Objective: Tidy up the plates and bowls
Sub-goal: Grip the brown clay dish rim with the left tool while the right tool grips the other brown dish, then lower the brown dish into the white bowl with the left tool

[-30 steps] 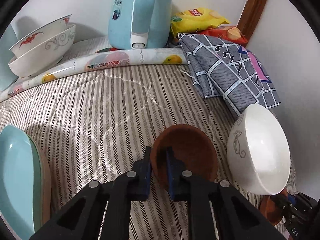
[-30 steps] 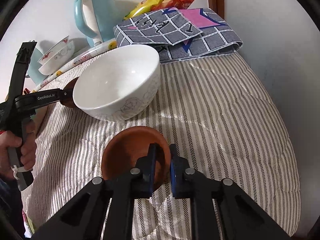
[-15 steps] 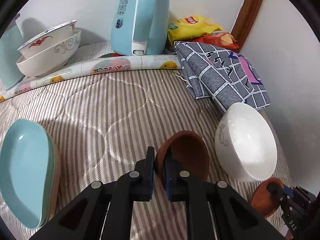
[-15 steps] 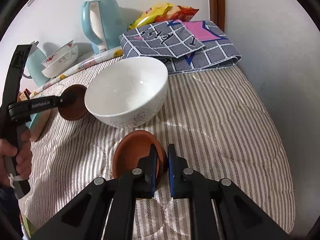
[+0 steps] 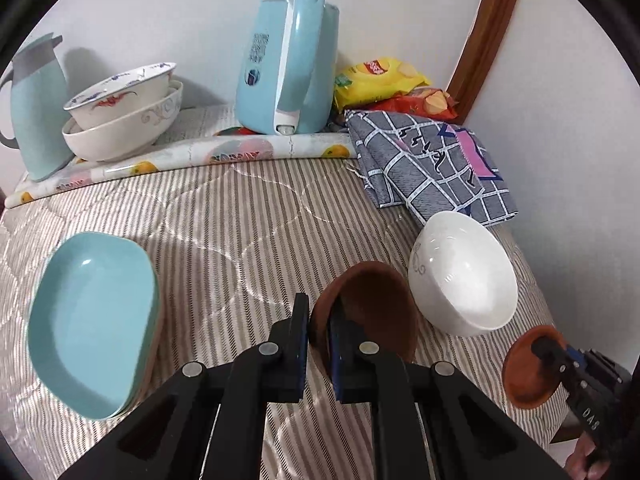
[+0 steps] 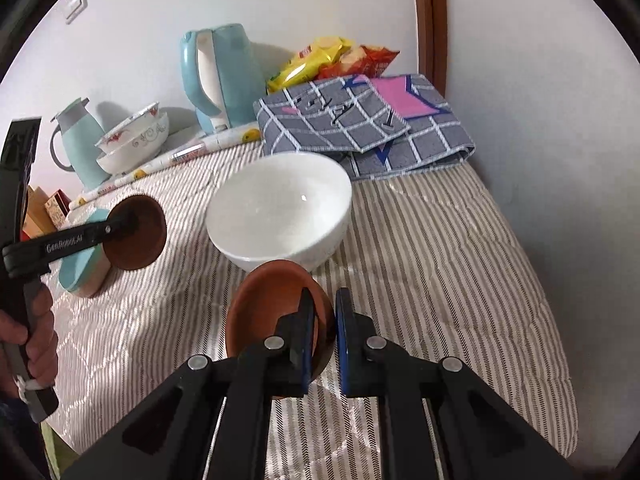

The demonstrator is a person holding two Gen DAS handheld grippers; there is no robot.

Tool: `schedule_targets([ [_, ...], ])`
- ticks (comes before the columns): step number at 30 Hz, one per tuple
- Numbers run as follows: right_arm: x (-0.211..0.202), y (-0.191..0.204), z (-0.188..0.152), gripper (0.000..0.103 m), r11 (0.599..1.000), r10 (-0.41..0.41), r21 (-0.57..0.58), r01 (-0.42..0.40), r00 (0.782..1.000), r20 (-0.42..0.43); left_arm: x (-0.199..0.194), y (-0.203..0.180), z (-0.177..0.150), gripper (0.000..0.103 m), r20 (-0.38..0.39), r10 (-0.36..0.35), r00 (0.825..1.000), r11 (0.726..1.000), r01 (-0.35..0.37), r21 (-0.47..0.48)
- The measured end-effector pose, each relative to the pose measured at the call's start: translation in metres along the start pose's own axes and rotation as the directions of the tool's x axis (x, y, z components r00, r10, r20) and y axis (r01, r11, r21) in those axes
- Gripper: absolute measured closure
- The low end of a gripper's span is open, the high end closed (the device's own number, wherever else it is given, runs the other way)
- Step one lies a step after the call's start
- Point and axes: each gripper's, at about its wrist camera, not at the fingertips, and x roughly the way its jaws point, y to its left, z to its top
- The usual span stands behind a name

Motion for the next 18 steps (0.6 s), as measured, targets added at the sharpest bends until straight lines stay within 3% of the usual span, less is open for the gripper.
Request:
schedule_targets([
  [18, -0.010, 0.021, 0.046, 0.093, 1.000, -0.019, -0.006, 0.020, 0.997, 0.071, -0.040, 0.026, 0.011, 0.094, 0.070, 0.024, 0.997, 1.000, -0.023, -0.017],
])
